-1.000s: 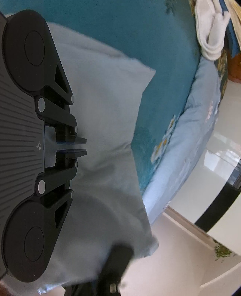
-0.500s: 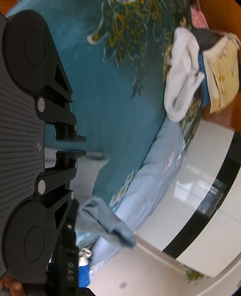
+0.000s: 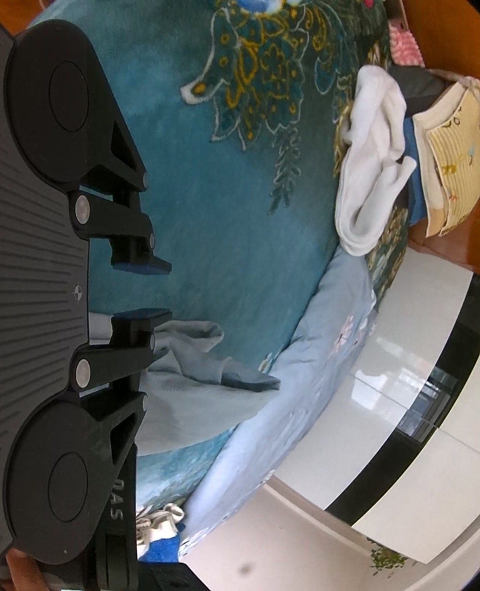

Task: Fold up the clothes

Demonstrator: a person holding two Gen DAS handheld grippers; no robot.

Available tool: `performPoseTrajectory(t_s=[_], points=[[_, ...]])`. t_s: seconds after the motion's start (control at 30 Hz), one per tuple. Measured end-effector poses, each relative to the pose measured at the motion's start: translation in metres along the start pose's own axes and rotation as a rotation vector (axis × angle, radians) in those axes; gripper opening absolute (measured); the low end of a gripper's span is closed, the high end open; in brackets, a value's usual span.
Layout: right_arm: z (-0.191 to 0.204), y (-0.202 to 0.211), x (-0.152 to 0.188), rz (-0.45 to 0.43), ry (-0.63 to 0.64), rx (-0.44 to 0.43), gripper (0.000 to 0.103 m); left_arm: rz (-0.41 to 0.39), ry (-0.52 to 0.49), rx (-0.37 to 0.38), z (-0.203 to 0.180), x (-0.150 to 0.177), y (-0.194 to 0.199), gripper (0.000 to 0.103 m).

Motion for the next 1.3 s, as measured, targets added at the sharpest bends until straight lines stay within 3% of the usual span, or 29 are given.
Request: performPoseTrajectory(t_s=[0.13, 0.33, 0.4, 0.43, 0.6, 0.93, 1.17, 1.3], points=[[0.010, 0.021, -0.006, -0.045, 0.032, -0.040, 0.040, -0.022, -0.011, 0.010, -0.005, -0.011, 0.002, 0.016], [0.000, 0.078, -0.015, -0.185, 0.093, 0.001, 0.039, -0.071, -0.091, 0.040, -0.029, -0.039, 0.004, 0.020], [-0.018, 0.089, -0.011, -0.193, 0.094, 0.062, 0.037, -0.075, -0.122, 0.050, -0.039, -0.045, 0.001, 0.031], [-0.027, 0.090, -0.006, -0.179, 0.086, 0.084, 0.035, -0.073, -0.135, 0.046, -0.042, -0.047, -0.002, 0.037], [-0.056, 0.082, 0.029, -0.086, 0.067, 0.139, 0.030, -0.057, -0.175, 0.040, -0.055, -0.047, -0.017, 0.037], [0.006, 0.076, 0.042, -0.063, 0.147, -0.041, 0.031, 0.017, -0.182, -0.042, -0.042, -0.048, -0.050, 0.036], [0.041, 0.039, 0.063, 0.057, 0.248, -0.082, 0.031, -0.020, -0.198, -0.039, -0.040, -0.059, -0.027, 0.037], [0.036, 0.042, 0.059, 0.047, 0.213, -0.094, 0.031, -0.064, -0.230, 0.006, -0.059, -0.073, -0.014, 0.038]])
Point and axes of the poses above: each gripper's, at about its wrist camera, not at the fingertips, and y roughly against the way its jaws point, z to its left, x to its underside, the point moved 9 cm from there along -y, roughly the way its jaws point, and after that the axes turned 1 degree about -y, right-handed, at the moved point
